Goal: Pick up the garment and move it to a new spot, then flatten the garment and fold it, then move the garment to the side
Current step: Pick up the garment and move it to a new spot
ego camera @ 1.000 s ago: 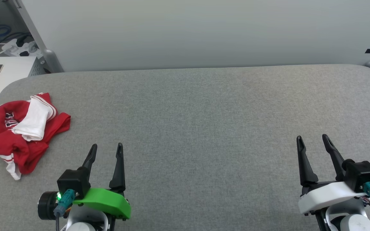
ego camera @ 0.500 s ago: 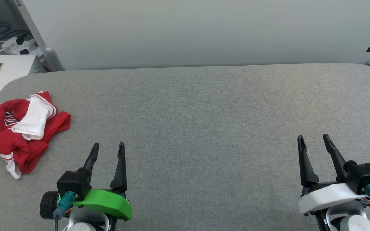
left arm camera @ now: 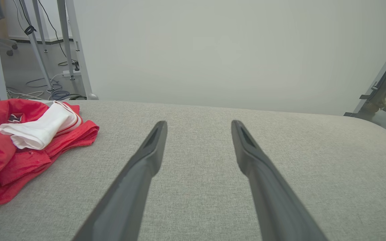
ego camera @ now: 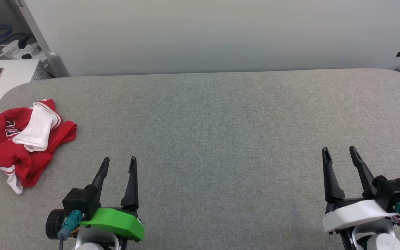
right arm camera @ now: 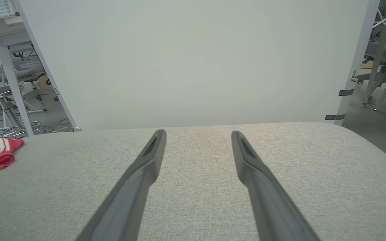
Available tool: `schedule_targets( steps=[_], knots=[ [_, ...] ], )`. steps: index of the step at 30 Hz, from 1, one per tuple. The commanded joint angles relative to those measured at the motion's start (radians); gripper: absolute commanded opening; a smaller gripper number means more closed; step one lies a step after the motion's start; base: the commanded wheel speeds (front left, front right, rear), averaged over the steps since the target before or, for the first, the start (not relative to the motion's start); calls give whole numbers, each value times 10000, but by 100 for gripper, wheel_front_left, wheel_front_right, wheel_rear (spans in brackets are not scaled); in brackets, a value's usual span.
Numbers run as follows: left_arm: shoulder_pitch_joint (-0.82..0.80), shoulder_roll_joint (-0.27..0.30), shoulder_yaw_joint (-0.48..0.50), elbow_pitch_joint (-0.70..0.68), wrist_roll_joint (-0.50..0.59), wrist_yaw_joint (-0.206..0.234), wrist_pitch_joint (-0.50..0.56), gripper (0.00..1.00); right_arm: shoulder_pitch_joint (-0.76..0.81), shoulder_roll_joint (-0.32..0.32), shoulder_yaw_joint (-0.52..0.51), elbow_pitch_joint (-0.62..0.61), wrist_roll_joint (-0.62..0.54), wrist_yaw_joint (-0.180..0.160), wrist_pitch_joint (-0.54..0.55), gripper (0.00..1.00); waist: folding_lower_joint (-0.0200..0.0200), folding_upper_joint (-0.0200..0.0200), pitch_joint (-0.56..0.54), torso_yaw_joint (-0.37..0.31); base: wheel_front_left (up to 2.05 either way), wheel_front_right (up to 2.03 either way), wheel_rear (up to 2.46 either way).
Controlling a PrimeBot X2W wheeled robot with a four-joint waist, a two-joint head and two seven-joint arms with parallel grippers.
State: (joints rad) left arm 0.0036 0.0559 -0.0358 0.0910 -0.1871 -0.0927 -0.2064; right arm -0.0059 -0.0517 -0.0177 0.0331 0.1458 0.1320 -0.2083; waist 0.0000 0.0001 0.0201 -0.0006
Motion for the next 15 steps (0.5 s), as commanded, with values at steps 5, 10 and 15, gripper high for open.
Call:
schedule_targets(
  steps=[5,10,15],
  knots=[
    [132,-49,-98,91,-224,-74,-208,100,50,13,5,47,80,-11,-193,100,0,-1,105,118,0,0,0],
    [68,-51,-119,123,-313,-89,-313,100,30,13,5,134,-388,-12,-297,100,0,-1,272,448,0,0,0],
    [23,-54,-92,150,-374,-105,-418,100,-17,14,69,177,-930,-13,-401,100,0,-1,364,954,0,0,0]
  ],
)
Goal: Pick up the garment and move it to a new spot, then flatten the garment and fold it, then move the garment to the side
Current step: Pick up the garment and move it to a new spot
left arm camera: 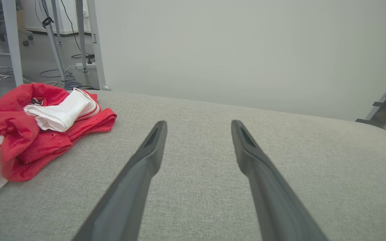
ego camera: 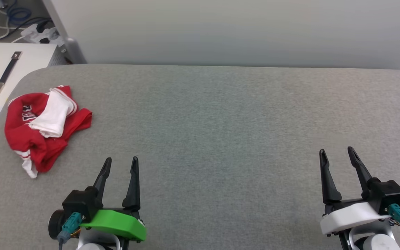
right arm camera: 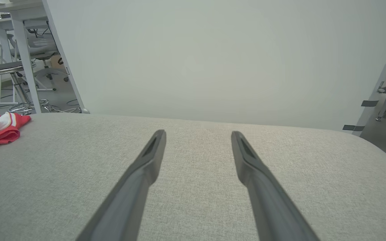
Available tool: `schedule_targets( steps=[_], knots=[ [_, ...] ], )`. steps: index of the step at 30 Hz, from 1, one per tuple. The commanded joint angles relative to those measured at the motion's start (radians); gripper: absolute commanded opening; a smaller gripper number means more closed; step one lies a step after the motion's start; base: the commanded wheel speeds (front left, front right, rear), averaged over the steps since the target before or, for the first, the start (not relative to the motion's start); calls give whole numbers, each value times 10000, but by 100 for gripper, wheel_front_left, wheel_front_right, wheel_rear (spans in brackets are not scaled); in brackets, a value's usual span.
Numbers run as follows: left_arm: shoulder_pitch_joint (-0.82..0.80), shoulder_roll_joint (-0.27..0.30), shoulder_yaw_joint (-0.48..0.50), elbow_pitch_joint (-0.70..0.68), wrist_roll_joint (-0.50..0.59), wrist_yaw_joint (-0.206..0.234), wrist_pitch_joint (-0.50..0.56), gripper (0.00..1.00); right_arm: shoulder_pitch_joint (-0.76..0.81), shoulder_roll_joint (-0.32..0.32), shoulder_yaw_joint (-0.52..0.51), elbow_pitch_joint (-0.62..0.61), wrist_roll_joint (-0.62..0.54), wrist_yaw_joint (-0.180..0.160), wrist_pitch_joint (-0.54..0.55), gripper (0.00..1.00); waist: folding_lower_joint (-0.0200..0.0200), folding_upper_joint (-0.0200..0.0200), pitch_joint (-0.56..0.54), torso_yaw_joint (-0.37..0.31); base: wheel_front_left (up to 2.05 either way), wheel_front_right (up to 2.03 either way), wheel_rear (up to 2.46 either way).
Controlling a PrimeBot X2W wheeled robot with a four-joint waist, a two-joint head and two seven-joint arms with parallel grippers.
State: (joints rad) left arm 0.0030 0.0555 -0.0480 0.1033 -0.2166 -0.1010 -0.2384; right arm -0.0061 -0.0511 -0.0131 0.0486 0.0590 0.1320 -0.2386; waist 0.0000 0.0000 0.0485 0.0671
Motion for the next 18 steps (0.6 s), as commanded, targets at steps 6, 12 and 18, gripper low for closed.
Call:
schedule_targets(
  steps=[6,12,18],
  knots=[
    [29,-53,51,45,-143,-58,-222,100,-26,9,281,48,-288,-13,-220,100,0,0,57,1112,0,0,0],
    [88,-53,22,103,51,-37,-233,100,7,9,432,64,-171,-13,-231,100,0,0,-43,2057,0,0,0],
    [160,-53,28,144,129,-12,-233,100,53,9,587,145,-168,-13,-231,100,0,0,-144,2989,0,0,0]
  ],
)
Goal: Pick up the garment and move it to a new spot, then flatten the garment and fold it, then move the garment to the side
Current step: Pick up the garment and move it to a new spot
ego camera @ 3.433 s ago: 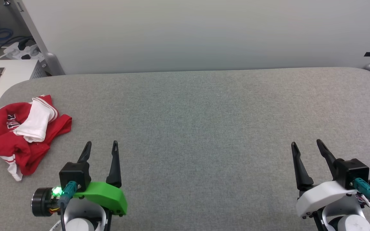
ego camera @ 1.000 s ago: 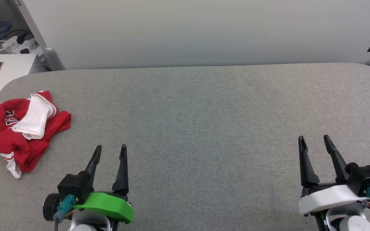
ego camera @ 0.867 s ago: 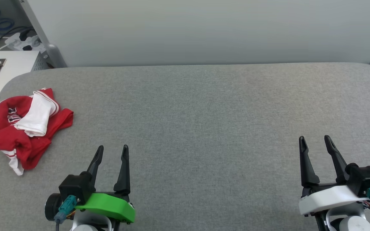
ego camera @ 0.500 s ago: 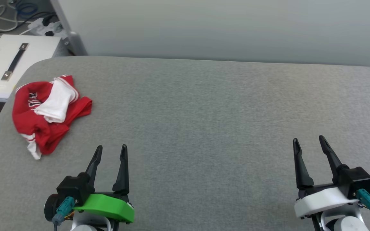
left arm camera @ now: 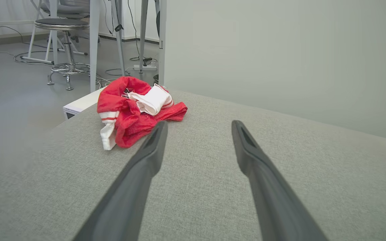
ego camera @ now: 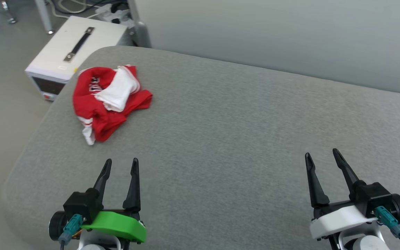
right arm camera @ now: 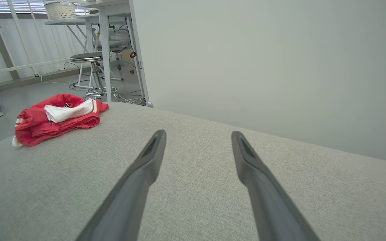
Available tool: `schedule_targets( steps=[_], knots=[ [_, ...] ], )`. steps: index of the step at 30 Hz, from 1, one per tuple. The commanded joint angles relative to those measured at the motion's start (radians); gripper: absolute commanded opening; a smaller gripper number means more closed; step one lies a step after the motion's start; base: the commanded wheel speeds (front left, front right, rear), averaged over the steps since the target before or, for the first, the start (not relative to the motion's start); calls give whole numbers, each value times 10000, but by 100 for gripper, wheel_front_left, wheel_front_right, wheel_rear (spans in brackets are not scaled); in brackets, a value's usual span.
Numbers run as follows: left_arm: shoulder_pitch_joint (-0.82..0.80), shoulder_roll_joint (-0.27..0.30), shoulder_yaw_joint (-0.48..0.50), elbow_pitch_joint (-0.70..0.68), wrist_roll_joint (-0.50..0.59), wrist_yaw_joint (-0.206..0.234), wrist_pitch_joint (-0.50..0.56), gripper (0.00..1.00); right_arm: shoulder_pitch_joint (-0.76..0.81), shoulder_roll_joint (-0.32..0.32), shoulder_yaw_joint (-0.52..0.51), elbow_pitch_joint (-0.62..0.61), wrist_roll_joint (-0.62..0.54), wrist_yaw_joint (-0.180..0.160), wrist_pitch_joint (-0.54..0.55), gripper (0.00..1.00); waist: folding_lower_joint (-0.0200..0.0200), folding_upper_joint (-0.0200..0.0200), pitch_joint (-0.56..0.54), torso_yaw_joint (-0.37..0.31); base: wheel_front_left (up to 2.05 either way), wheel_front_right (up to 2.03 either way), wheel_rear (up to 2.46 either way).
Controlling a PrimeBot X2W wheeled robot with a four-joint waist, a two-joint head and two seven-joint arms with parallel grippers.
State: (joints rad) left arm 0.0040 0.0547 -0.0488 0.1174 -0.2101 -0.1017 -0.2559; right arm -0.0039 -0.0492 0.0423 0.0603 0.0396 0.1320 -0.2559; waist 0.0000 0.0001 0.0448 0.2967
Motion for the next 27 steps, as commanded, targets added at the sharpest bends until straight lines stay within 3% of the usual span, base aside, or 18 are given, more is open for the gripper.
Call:
schedule_targets(
  steps=[1,14,27],
  knots=[
    [158,-45,43,1,83,-2,-59,100,24,-10,67,34,30,-13,-59,100,0,-1,-115,817,0,0,0],
    [248,-45,94,15,54,23,-59,100,67,-10,205,130,121,-13,-59,100,0,-1,-211,1978,0,0,0],
    [265,-45,95,99,-190,13,-59,100,-13,-10,371,326,77,-13,-59,100,0,-1,0,2052,0,0,0]
  ],
)
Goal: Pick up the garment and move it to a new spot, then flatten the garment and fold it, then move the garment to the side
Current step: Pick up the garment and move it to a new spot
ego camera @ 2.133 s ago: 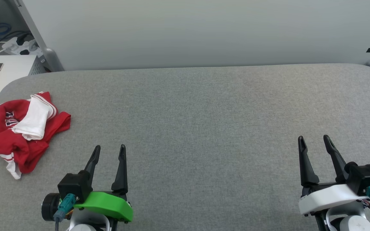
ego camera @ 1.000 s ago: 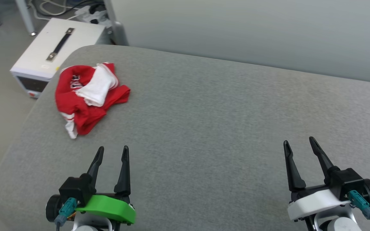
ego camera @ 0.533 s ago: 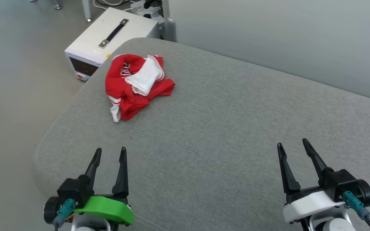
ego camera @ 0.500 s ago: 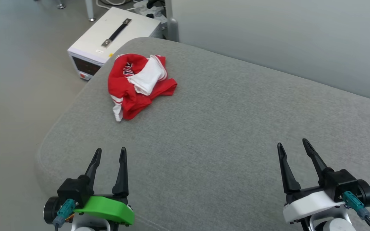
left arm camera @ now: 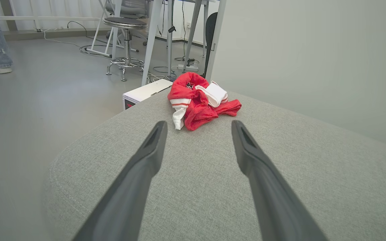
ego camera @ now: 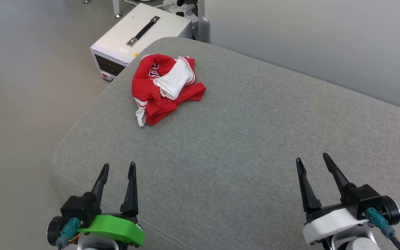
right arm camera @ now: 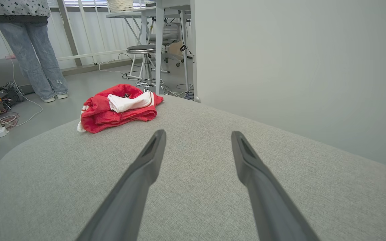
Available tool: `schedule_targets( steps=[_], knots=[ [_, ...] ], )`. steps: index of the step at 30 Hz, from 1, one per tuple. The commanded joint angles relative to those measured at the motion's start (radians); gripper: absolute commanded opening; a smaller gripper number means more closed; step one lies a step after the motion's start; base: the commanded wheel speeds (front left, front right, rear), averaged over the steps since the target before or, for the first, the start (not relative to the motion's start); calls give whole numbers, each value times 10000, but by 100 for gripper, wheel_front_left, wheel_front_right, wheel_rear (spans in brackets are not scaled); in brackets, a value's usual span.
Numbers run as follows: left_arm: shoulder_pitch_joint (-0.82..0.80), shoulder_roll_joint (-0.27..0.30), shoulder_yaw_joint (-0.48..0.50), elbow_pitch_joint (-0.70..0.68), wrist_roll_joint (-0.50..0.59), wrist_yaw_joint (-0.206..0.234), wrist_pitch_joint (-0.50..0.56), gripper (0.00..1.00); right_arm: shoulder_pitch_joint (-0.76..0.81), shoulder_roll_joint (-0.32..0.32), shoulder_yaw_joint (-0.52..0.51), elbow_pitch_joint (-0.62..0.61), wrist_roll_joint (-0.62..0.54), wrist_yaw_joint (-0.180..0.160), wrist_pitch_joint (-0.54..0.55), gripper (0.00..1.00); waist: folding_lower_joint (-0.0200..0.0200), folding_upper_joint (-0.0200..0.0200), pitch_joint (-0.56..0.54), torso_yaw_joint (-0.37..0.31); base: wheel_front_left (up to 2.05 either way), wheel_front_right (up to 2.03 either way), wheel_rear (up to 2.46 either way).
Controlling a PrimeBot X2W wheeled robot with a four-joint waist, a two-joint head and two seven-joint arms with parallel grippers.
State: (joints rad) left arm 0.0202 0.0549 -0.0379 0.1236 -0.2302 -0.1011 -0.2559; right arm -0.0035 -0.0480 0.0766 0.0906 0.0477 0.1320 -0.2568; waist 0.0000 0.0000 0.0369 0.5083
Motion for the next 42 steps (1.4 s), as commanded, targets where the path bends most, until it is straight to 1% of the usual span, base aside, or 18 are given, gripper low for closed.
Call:
schedule_targets(
  steps=[1,4,7,10,13,17,19,23,25,29,33,35,37,42],
  knots=[
    [43,-47,-59,21,107,-16,-59,100,-17,-22,19,10,-35,-13,-49,100,0,0,155,-104,0,0,0],
    [-206,-47,46,-17,19,-45,-59,100,-52,-22,-31,-192,-138,-13,-49,100,0,0,527,-314,0,0,0],
    [-647,-40,179,242,118,-93,-59,100,-150,-22,-29,-430,-368,-13,-49,100,0,0,1039,-589,0,0,0],
    [-1570,199,55,857,313,-184,-59,100,-262,-22,-86,-783,-584,-13,-37,100,0,0,1754,-843,0,0,0],
    [-2762,567,65,1753,152,-232,1,100,-407,-98,-49,-1189,-846,-13,103,100,0,0,2413,-1123,0,0,0],
    [-4684,1394,-124,2980,-100,-275,957,100,-683,-254,-118,-1847,-984,-13,393,100,0,0,3328,-1473,0,0,0],
    [-5692,1828,-274,3482,-422,-286,1657,100,-871,-355,-99,-2208,-1030,-13,557,100,0,0,3804,-1642,0,0,0],
    [-7439,2952,-1267,4336,-1549,-291,3397,100,-1267,-583,18,-2766,-1070,-13,837,100,0,0,4572,-1996,0,0,0],
    [-8218,3592,-1800,4733,-2262,-292,4486,100,-1459,-645,42,-3041,-1071,-13,954,100,0,0,4952,-2188,0,0,0],
    [-9173,4749,-2691,5041,-3343,-293,5856,100,-1702,-672,186,-3339,-1063,-13,1061,100,0,0,5427,-2587,0,0,0],
    [-9673,5384,-3041,5355,-4627,-294,7128,100,-1811,-643,236,-3465,-1075,-13,1079,100,0,0,5756,-2919,0,0,0],
    [-9805,5686,-3292,5402,-5060,-294,7658,100,-1851,-630,260,-3479,-1079,-13,1054,100,0,0,5876,-3064,0,0,0],
    [-9928,5907,-3388,5467,-5426,-294,7902,100,-1883,-610,257,-3479,-1080,-13,1015,100,0,0,5993,-3189,0,0,0],
    [-10076,6088,-3538,5912,-5887,-294,8256,100,-1953,-562,286,-3435,-1102,-13,905,100,0,0,6196,-3400,0,0,0]
  ],
)
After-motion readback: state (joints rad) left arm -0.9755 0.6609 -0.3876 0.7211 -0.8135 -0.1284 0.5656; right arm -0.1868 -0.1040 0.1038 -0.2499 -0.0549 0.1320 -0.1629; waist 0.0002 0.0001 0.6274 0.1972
